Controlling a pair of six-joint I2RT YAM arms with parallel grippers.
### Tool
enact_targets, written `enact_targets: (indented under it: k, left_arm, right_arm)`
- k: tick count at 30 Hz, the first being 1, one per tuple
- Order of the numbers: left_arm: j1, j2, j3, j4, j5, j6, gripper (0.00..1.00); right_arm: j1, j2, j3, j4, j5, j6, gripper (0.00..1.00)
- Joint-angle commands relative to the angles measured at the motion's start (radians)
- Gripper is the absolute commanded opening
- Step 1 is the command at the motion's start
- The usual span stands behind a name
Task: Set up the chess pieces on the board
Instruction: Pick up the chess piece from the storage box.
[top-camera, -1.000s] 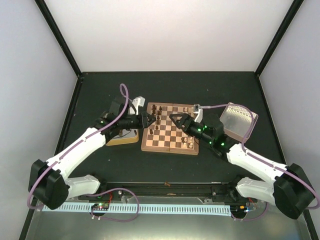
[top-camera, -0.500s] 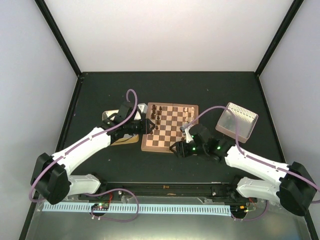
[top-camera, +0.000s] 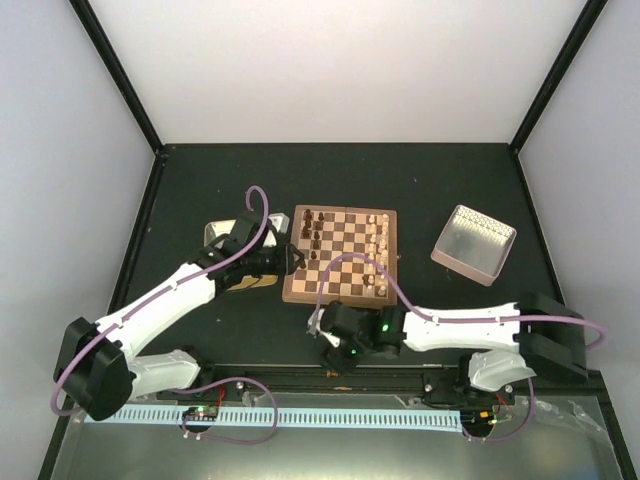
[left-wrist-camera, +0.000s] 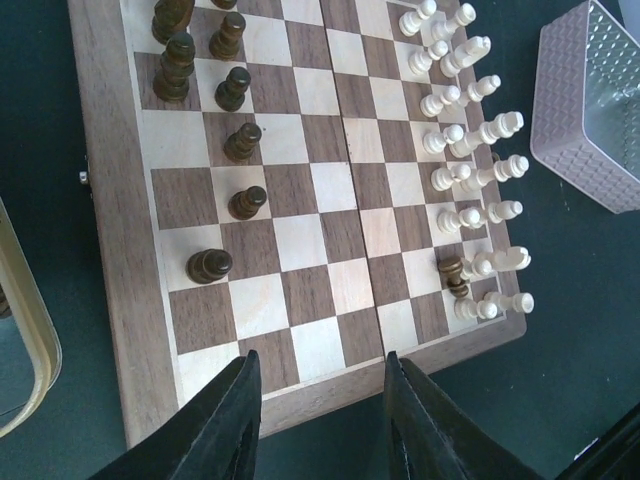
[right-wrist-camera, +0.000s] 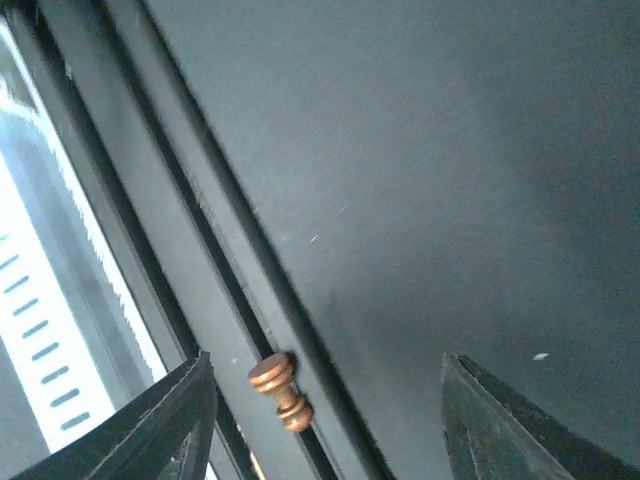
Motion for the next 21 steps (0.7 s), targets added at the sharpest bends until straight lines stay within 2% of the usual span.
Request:
enact_targets:
  k: [1,9,21]
  left_arm:
    - [-0.004,-0.039,-0.018,-0.01,-0.02,0.004,0.35]
    - [-0.003,-0.044,-0.027,-0.011,-0.024,0.003,0.35]
    - [-0.003,-0.045,-0.025,-0.018,-0.036,0.003,0.35]
  right_arm:
    - [0.093,0.07,0.04,-0.073,0.066,-0.088,0.62]
    - [0.173,0.14,0.077,-0.078,0.069,-0.121,0.58]
    - [0.199,0.208,0.088,-0.093,0.149,-0.117,0.35]
